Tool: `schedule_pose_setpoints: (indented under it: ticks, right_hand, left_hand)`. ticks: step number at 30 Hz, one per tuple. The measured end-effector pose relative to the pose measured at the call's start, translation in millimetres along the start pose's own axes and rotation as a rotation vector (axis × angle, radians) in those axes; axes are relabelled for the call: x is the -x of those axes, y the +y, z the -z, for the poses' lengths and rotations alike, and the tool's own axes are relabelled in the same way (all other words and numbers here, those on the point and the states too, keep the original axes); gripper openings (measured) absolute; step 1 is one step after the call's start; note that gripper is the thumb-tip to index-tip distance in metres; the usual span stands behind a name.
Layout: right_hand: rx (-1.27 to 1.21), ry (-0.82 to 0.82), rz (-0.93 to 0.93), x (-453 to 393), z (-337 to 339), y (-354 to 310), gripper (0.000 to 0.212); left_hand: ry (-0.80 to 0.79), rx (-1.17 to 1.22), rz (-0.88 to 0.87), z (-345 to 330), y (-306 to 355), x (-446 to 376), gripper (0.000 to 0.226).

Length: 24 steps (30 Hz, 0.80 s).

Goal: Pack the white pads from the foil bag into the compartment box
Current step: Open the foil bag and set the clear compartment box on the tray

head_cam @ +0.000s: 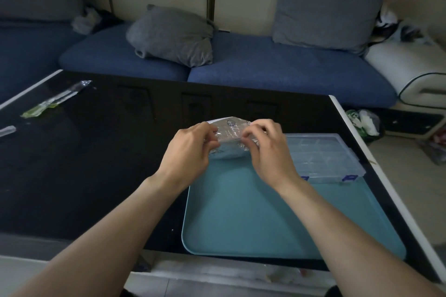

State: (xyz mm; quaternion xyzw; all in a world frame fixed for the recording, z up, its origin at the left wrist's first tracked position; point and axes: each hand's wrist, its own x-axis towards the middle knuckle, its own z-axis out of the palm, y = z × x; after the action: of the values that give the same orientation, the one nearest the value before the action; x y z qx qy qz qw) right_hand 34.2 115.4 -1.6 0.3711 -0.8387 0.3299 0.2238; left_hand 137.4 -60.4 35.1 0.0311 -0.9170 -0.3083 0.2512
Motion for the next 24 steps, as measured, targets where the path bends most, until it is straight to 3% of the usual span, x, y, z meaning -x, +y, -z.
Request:
schedule_pose_setpoints:
  ticks: [6,10,13,17,20,22,24]
  right_hand:
    - [0.028,-0.105,-0.237,0.4,8.5,28.6,0.005]
    - [-0.065,-0.137,-0.377,-2.3,10.3,31.8,0.008]
    - [-0.265,-0.146,-0.501,0.7,0.8,19.9,0.014]
    - [-0.684,-0.158,-0.704,5.1,-2.7,-6.6,0.04]
    - [-0.842,-0.159,-0.771,7.7,-5.7,-13.9,0.066]
    - [-0.786,-0.171,-0.731,12.1,-9.9,-15.2,0.085]
    - [-0.629,-0.133,-0.66,17.9,-14.4,-17.4,0.089]
  left_hand:
    - [-0.033,-0.042,0.099,13.6,-6.7,-0.2,0.005]
    - [-0.009,-0.103,0.089,18.6,-2.2,-0.5,0.006]
    - [-0.069,-0.133,0.054,15.1,1.1,1.9,0.014]
    - [-0.156,-0.179,0.102,10.5,8.4,3.4,0.055]
    - [-0.225,-0.165,0.152,8.7,9.1,2.0,0.063]
    - [-0.248,-0.182,0.16,7.9,8.8,0.4,0.06]
    - [-0.223,-0.187,0.152,7.2,10.0,-1.3,0.055]
